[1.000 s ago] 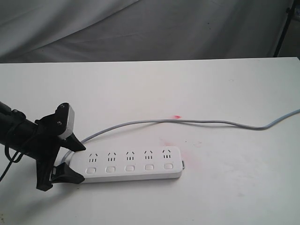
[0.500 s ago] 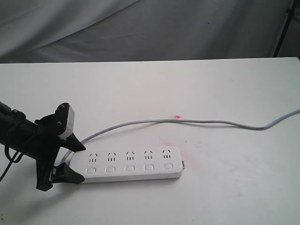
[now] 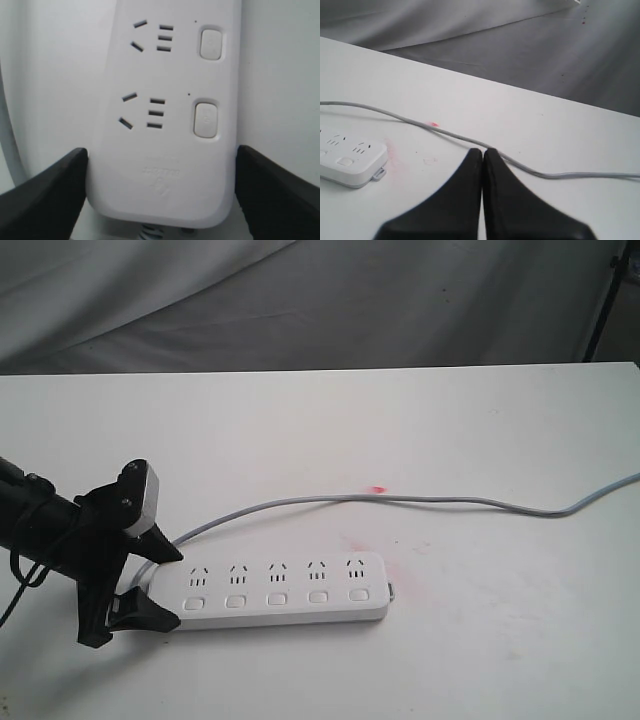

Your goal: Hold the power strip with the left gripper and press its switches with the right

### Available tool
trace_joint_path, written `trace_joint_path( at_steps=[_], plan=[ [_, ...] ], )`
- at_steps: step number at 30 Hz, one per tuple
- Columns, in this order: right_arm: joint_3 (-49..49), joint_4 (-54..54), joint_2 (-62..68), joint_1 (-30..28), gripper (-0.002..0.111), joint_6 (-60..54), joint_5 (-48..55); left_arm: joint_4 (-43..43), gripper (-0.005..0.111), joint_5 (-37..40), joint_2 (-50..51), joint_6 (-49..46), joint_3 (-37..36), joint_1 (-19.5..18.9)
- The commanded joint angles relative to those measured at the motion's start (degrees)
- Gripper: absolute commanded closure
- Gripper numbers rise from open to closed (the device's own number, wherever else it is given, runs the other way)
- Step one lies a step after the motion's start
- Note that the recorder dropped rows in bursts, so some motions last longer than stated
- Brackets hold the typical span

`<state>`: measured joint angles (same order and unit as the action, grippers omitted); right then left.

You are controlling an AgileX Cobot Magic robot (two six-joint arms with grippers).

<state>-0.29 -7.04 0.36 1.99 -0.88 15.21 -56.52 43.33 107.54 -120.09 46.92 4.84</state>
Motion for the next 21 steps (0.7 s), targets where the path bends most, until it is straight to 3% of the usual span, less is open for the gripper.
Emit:
trace_joint_path(
  at_steps=[1,21],
  plan=[
    [0.29,1.17,-0.36,0.12,0.108,0.26,1.99,0.06,0.059,0.00,-0.16,0.09,0.12,0.14],
    [0.29,0.94,-0.36,0.12,0.108,0.26,4.32,0.06,0.059,0.00,-0.16,0.09,0.12,0.14]
  ],
)
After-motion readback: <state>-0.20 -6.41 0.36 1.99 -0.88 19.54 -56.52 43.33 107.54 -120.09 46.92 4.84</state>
